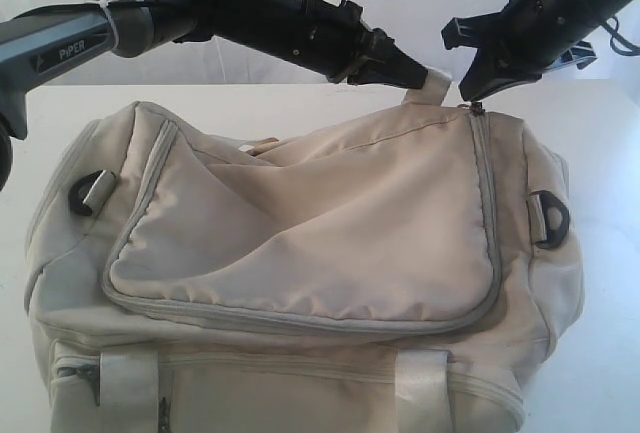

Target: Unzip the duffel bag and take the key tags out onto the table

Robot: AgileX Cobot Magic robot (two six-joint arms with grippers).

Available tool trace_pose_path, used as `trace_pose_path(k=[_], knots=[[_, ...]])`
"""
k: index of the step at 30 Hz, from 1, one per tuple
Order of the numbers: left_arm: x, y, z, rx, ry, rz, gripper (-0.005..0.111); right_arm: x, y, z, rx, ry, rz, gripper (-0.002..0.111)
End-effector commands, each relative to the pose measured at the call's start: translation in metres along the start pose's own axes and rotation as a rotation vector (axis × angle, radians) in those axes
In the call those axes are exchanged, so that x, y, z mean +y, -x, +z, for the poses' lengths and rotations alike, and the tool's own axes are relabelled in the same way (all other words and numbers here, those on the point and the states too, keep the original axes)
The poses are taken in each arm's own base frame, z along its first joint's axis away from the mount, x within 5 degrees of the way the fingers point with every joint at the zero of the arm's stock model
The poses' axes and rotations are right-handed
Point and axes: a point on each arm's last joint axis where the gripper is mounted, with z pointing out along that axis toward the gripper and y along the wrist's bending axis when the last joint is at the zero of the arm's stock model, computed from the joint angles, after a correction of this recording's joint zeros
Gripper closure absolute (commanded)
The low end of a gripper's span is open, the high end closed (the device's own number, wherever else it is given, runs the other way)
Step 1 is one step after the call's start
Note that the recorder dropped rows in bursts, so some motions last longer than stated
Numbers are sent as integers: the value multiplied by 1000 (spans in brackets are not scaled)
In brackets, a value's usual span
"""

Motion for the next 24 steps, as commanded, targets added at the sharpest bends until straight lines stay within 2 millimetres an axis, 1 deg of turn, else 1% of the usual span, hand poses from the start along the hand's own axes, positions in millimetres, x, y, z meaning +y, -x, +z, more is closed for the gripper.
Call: trace_pose_path(k=[1, 4, 7, 11, 12, 14, 15, 18, 19, 20, 22, 23, 24], knots=[[-18, 14, -7, -49, -67, 1, 107, 1, 3, -10, -31, -8, -20, 108], [-18, 14, -7, -49, -67, 1, 107, 6, 3, -21, -54, -10, -30, 108], [-18, 14, -7, -49, -67, -1, 107, 8, 4, -27, -70, -12, -35, 108], [-19, 14, -7, -52, -75, -4, 107, 7, 3, -24, -54, -9, -65, 107], [-20, 14, -7, -57, -82, -8, 107, 6, 3, -20, -45, -8, -64, 105], [-22, 16, -9, -63, -87, -5, 107, 4, 2, -14, -24, 0, -56, 94], [-22, 17, -9, -64, -87, -4, 107, 2, 1, -10, -11, 5, -51, 86], [-25, 19, -11, -67, -86, 6, 107, 0, -1, 1, 33, 30, -44, 55], [-26, 20, -12, -68, -86, 8, 107, 0, -2, 3, 43, 38, -39, 48], [-27, 20, -12, -68, -84, 16, 107, 0, -3, 3, 51, 47, -41, 45], [-27, 21, -13, -72, -84, 16, 107, 0, -4, 5, 62, 52, -40, 49], [-27, 21, -13, -72, -84, 16, 107, 0, -4, 6, 64, 52, -40, 53], [-27, 21, -13, -72, -84, 16, 107, 0, -4, 6, 67, 53, -40, 59]])
